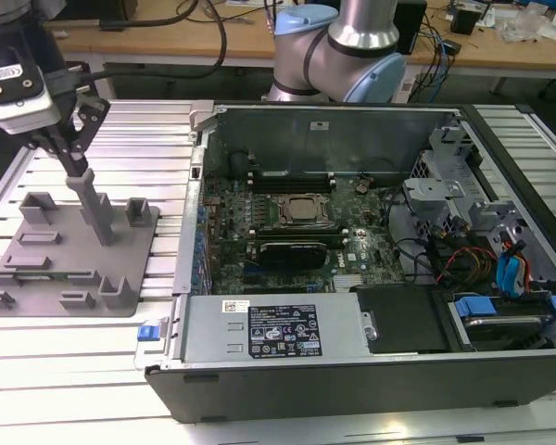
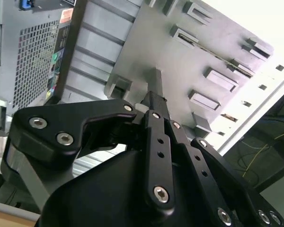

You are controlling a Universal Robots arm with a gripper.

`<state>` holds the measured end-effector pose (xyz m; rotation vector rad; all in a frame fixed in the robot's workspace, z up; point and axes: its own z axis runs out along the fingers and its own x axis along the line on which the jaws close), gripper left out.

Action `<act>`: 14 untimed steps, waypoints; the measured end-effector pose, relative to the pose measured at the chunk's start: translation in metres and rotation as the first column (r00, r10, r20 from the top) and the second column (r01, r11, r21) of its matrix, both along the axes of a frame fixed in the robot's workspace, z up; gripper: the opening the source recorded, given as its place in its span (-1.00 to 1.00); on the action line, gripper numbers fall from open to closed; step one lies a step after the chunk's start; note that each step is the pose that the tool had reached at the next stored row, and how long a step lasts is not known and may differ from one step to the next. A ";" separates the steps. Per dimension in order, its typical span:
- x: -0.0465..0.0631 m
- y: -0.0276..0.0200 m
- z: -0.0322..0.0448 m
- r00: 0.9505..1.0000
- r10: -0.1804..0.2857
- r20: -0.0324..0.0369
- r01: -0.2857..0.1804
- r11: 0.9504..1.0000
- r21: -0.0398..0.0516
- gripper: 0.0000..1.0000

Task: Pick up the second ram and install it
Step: 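Reach for the second ram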

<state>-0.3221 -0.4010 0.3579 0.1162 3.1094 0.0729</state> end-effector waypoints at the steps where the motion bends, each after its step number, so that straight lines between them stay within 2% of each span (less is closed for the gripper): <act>1: -0.002 -0.0003 -0.0011 1.000 0.000 0.000 0.000 1.000 0.000 -0.84; 5: -0.012 -0.0026 -0.0068 1.000 0.000 0.000 0.000 1.000 0.000 -0.84; 14: -0.032 -0.0112 -0.0208 1.000 0.000 0.000 0.000 1.000 0.000 -0.84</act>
